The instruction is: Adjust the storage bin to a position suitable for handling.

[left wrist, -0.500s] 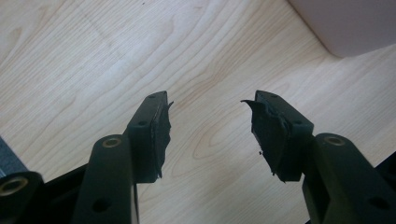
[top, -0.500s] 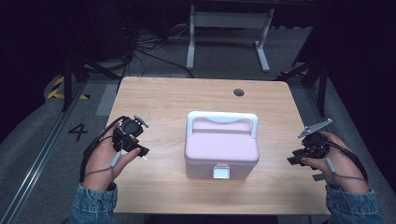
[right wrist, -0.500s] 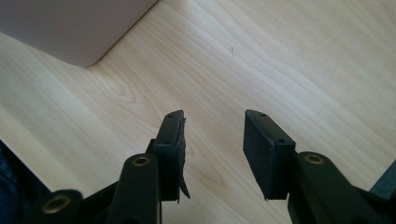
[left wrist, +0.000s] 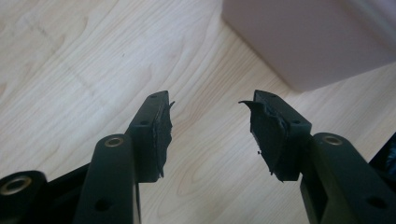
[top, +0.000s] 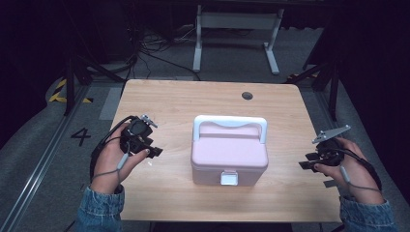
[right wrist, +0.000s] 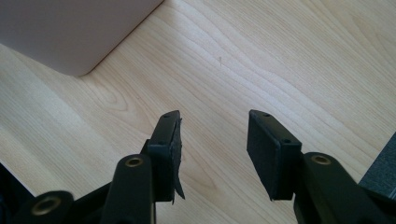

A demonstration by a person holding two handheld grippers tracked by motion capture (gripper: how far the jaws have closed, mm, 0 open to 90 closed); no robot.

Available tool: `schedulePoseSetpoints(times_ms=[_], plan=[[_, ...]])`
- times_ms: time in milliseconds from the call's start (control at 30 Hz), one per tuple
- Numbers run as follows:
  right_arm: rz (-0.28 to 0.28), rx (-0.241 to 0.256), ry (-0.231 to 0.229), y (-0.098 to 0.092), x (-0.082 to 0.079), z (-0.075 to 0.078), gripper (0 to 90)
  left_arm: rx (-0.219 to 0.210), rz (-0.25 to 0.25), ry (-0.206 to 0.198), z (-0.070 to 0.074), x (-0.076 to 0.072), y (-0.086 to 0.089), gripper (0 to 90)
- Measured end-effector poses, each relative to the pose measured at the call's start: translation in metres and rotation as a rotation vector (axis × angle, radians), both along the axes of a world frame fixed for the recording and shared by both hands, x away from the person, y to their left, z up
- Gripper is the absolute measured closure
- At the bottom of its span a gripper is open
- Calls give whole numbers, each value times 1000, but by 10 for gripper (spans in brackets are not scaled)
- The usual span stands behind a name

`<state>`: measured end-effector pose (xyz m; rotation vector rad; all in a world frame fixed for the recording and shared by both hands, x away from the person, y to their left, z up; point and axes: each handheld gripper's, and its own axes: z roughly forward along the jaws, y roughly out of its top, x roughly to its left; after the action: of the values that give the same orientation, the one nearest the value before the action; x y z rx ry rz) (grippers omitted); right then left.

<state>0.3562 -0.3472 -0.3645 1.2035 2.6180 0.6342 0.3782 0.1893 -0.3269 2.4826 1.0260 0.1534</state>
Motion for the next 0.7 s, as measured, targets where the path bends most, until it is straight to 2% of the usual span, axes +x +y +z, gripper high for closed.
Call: schedulePoseSetpoints(times_ms=[33,100,133,200,333,433,567,600,700], plan=[[-3,9,-3,-1,-1,0,551,0,0,0,0,0,0,486],[-11,22,-5,-2,-2,-1,549,-40,-14,-31,3,1,-3,474],[-16,24,-8,-2,-2,-2,548,-58,-9,-24,3,2,-4,471],[-25,27,-9,-3,-3,-2,549,-74,-13,-36,3,3,-7,484],[-33,32,-14,-5,-6,-3,549,-109,-41,-58,2,5,-14,490],[-40,34,-20,-7,-7,-4,548,-138,-62,-72,1,8,-20,461],[-55,43,-29,-8,-9,-6,543,-187,-87,-80,0,12,-27,453],[-55,43,-29,-8,-9,-6,543,-187,-87,-80,0,12,-27,450],[-61,47,-28,-8,-11,-7,543,-268,-99,-104,1,14,-37,435]])
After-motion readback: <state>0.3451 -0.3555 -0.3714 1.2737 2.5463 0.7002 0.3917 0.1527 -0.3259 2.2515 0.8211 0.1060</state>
